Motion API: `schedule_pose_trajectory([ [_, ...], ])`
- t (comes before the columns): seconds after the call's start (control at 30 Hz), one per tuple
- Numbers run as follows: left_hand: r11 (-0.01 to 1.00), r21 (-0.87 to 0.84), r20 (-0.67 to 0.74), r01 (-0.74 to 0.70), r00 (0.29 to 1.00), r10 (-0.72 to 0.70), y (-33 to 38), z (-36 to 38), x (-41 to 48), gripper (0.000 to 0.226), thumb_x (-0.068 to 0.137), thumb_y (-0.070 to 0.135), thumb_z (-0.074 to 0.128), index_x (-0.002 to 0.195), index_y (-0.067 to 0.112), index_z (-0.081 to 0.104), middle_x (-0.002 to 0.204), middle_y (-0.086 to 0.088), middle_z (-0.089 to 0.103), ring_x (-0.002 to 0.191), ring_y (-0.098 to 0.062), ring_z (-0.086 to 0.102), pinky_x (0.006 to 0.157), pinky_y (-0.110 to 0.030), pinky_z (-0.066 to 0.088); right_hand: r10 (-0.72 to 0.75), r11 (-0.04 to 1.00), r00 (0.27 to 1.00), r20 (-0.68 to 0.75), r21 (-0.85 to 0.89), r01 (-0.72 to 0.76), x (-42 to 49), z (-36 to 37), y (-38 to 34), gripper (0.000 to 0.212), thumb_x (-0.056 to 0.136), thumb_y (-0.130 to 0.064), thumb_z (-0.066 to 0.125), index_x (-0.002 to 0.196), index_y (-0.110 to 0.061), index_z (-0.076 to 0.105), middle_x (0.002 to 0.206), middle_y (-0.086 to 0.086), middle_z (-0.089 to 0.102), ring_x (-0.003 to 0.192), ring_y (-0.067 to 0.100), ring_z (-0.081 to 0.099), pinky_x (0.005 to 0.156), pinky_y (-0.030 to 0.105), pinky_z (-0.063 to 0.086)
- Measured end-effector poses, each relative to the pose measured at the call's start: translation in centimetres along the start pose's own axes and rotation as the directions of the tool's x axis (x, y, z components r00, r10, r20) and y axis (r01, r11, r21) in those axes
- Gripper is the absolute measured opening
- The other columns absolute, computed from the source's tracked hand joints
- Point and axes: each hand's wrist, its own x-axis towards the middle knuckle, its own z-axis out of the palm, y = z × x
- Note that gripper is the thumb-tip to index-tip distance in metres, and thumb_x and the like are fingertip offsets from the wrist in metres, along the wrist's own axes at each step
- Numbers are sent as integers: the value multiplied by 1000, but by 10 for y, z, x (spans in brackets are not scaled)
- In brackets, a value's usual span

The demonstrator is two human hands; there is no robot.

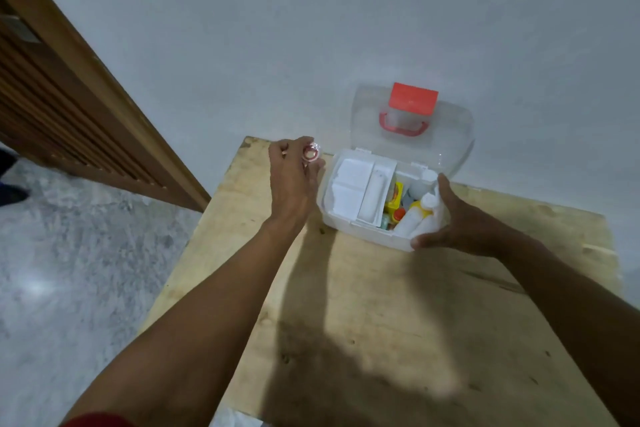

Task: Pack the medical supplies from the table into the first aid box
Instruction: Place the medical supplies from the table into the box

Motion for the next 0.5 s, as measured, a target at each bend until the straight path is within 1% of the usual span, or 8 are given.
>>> schedule_pose_trajectory([
  [0.07,996,20,56,-83,995,82,12,15,5,35,90,-2,63,124,5,62,115,-9,48,89,-5,48,77,7,33,5,1000,1000,-10,19,-4,-1,1,0,146,56,-43,92,153,-25,-17,163,-4,8,147,16,20,114,29,24],
  [0.17,990,56,181,-132,976,120,26,34,7,32,93,-8,56,124,-5,60,102,-3,49,78,5,53,71,7,35,1,998,1000,-16,56,0,-1,0,0,147,57,-39,93,153,-22,-16,163,-4,5,147,13,17,110,23,23],
  [0.23,987,88,227,-132,968,109,27,45,9,32,91,-11,57,122,-6,62,101,-6,57,84,9,54,70,8,34,3,998,1000,-22,68,-1,-2,0,0,146,56,-38,93,153,-23,-15,163,-5,5,147,12,17,107,20,23],
  [0.3,976,145,268,-164,956,121,21,55,10,36,86,-13,61,119,1,67,104,-13,65,97,-11,57,71,9,31,5,997,1000,-20,71,-4,-3,0,-1,145,58,-36,93,154,-23,-14,163,-6,4,147,11,17,105,18,22],
  [0.33,976,155,276,-150,956,103,17,58,11,35,85,-11,63,115,5,69,102,-11,68,96,-21,59,69,7,34,2,998,1000,-21,69,0,-3,0,-2,144,58,-35,93,154,-22,-14,163,-6,3,147,11,16,104,17,22],
  [0.37,975,172,291,-140,953,85,14,60,12,32,83,-9,65,109,9,71,96,-7,70,92,-24,61,65,1,37,-4,998,1000,-22,67,6,-4,-1,-3,143,59,-35,92,154,-21,-14,163,-6,1,148,10,15,104,16,21],
  [0.43,966,218,309,-139,949,66,10,63,14,22,82,-2,67,93,16,71,85,1,71,83,-23,62,60,-9,31,-22,998,1000,-21,62,23,-6,-2,-4,142,60,-34,92,154,-21,-14,163,-7,0,147,8,14,103,14,20],
  [0.5,963,230,308,-142,949,66,11,64,15,17,82,3,68,86,19,71,83,3,71,81,-21,61,60,-11,28,-38,998,999,-15,59,38,-7,-3,-6,139,62,-32,91,153,-21,-14,162,-10,3,144,4,16,101,11,20],
])
